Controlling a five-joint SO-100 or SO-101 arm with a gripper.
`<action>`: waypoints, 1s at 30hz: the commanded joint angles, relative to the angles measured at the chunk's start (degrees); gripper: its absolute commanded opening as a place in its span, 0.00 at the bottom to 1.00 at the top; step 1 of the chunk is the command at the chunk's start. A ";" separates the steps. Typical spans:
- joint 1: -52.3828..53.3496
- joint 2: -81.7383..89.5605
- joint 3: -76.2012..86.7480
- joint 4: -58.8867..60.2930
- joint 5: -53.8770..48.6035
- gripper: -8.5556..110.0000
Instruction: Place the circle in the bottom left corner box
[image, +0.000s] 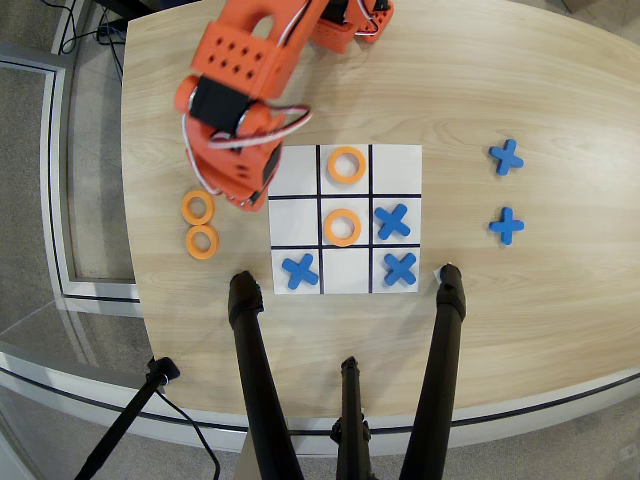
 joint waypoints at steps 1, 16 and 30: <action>2.46 -5.10 -6.77 -0.88 -0.97 0.17; 7.91 -19.86 -19.07 -1.32 -4.04 0.21; 9.14 -27.42 -24.61 -1.76 -5.45 0.21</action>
